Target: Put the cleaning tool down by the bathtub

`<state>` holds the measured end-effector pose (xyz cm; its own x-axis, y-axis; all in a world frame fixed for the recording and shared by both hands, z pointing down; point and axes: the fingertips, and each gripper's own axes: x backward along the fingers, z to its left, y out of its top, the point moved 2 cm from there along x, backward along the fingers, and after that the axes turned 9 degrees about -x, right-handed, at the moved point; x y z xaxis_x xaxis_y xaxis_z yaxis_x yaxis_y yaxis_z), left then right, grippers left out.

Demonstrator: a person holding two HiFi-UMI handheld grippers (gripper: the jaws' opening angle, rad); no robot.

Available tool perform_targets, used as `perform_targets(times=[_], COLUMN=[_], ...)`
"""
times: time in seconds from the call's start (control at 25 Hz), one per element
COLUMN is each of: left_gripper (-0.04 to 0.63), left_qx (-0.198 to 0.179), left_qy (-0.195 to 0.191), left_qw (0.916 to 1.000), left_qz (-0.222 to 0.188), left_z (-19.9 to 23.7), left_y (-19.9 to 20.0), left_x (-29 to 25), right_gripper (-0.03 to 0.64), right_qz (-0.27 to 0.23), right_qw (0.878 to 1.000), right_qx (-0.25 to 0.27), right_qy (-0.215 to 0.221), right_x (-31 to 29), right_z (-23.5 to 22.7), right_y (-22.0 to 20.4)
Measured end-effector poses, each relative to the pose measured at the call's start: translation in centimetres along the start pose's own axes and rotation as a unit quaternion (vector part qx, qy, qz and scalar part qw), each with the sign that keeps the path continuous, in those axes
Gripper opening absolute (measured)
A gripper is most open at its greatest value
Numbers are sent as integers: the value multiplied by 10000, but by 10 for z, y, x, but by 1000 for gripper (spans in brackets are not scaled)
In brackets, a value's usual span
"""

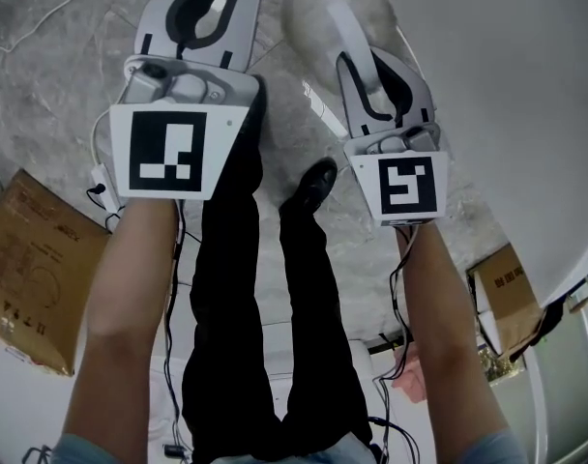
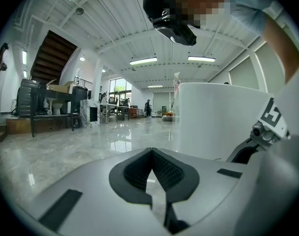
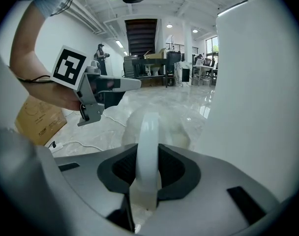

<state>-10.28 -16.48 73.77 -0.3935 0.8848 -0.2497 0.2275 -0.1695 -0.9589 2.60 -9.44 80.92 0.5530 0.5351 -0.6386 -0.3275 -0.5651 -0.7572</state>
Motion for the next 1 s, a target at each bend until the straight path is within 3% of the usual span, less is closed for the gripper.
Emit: perform_targets(times=[1.0], left_gripper=[15], left_qx=[-193], left_qy=[-137], left_qw=[9996], left_qz=[177], left_z=[-6], left_y=[-84], left_x=[-37], right_gripper=[100], right_qz=[747], right_qw=[9969], right_qx=[-202], right_qy=[-143], right_x=[-68], right_z=[-23], right_y=[-77])
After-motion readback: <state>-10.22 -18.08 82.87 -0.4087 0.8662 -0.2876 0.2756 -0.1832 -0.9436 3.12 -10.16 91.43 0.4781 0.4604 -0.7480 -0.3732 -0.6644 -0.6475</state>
